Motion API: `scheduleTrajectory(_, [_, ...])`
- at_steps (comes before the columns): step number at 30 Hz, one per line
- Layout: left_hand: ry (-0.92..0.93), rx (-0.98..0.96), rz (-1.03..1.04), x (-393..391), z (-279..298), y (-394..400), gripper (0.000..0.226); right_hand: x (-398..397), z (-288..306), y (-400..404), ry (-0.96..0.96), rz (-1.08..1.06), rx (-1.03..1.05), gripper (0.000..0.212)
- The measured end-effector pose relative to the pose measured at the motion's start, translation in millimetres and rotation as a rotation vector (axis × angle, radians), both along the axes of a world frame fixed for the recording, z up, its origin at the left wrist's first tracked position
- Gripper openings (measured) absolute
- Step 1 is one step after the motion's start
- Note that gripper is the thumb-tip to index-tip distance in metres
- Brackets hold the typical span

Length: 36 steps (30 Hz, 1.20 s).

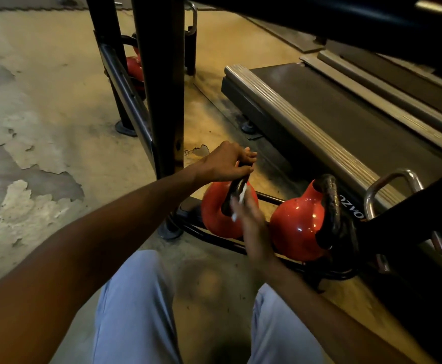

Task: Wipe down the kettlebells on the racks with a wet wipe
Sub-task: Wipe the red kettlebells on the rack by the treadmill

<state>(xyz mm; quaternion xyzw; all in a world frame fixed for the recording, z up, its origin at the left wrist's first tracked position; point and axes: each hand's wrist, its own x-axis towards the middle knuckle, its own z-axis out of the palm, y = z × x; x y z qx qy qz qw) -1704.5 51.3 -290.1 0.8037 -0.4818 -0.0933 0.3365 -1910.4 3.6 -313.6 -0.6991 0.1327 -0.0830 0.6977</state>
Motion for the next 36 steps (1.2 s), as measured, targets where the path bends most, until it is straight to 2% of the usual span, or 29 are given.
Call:
scheduleTrajectory(2, [-0.006,-0.004,0.010,-0.1,-1.2,-0.1,0.038,18.1,11.0,-21.1,0.039,-0.119,0.285,0.057])
scheduleTrajectory(4, [-0.005,-0.007,0.016,-1.1,-3.0,0.1,0.038,29.8,23.7,-28.7,0.137,-0.134,0.417,0.068])
scheduleTrajectory(15, [-0.005,-0.020,0.047,-4.8,-6.5,-2.6,0.037,32.5,18.5,-43.8,0.169,-0.134,0.532,0.089])
scheduleTrajectory(20, [-0.008,-0.040,0.068,-8.1,-8.1,-3.9,0.036,34.8,27.1,-61.2,0.156,-0.055,0.698,0.102])
scheduleTrajectory(23, [-0.019,-0.022,0.075,-10.3,-6.5,-3.8,0.036,45.8,18.4,-61.4,0.177,-0.041,0.565,0.105])
scheduleTrajectory(26, [-0.042,-0.027,0.080,-10.8,-5.4,-3.4,0.035,34.5,12.4,-64.6,0.212,0.033,0.424,0.099])
scheduleTrajectory(31, [-0.051,-0.032,0.082,-11.6,-5.6,-3.0,0.035,42.2,19.1,-70.2,0.207,0.052,0.585,0.106])
scheduleTrajectory(36, [-0.042,-0.039,0.070,-11.0,-2.8,-1.5,0.034,34.0,12.9,-42.1,0.168,-0.023,0.364,0.086])
